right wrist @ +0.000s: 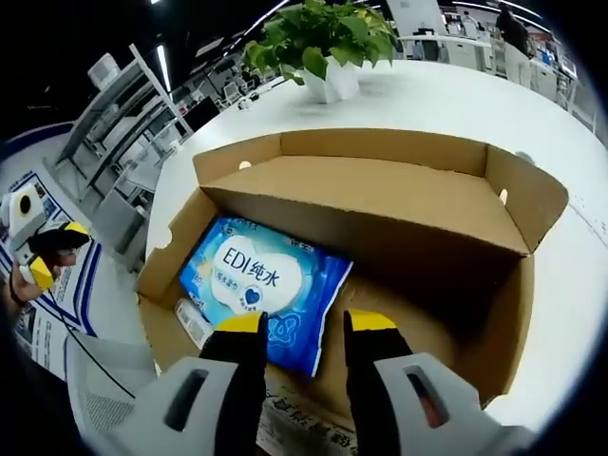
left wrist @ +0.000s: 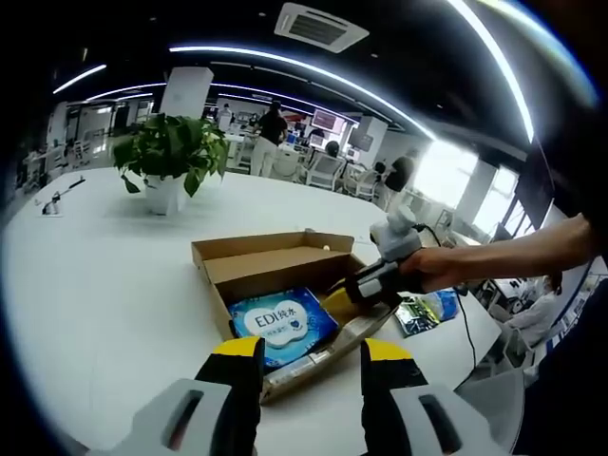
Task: Operate the shoe box by opening the lid, removing the specified soft item, and placing it in the target area until the item is outside and the box remains undamaged.
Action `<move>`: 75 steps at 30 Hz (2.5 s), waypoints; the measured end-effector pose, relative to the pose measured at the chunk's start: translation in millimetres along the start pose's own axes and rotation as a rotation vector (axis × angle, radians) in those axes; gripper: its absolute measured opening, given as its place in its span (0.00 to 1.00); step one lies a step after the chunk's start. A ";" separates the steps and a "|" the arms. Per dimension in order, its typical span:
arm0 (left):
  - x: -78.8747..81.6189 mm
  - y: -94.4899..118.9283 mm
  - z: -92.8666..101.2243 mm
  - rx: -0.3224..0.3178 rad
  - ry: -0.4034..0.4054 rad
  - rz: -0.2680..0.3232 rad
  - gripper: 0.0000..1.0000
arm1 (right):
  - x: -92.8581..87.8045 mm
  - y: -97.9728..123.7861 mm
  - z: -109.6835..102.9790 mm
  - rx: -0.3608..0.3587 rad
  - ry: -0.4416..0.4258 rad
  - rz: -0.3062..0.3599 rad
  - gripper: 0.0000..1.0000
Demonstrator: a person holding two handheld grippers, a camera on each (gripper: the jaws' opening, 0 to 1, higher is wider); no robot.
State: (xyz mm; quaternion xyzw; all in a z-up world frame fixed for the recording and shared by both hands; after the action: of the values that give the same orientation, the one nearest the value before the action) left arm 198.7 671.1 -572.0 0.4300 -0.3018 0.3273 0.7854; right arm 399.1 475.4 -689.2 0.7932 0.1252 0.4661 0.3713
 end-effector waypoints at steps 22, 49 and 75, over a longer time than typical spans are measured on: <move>-2.8 1.1 -6.4 0.016 0.015 -0.005 0.41 | -11.3 -23.4 -1.3 0.006 -0.102 -0.071 0.04; 8.5 -39.1 11.6 -0.047 -0.014 -0.038 0.40 | -13.6 -0.8 6.1 -0.078 -0.091 -0.081 0.00; -8.8 -134.0 -12.1 0.147 0.071 -0.290 0.39 | -17.5 37.1 18.2 -0.129 -0.106 -0.082 0.00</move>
State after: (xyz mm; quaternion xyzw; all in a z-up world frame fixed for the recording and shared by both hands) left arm 299.4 623.7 -648.2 0.5135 -0.1841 0.2464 0.8011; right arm 399.5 431.6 -679.6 0.7853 0.1073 0.4152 0.4465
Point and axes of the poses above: the point that each gripper's makers call its tool centre point, and the gripper's own axes: y roughly backward along the fingers, z roughly to its right, x roughly out of its top, the point moved 8 cm from there along y, roughly backward along the fingers, and after that the axes turned 9 degrees about y, right-handed, at the moved point
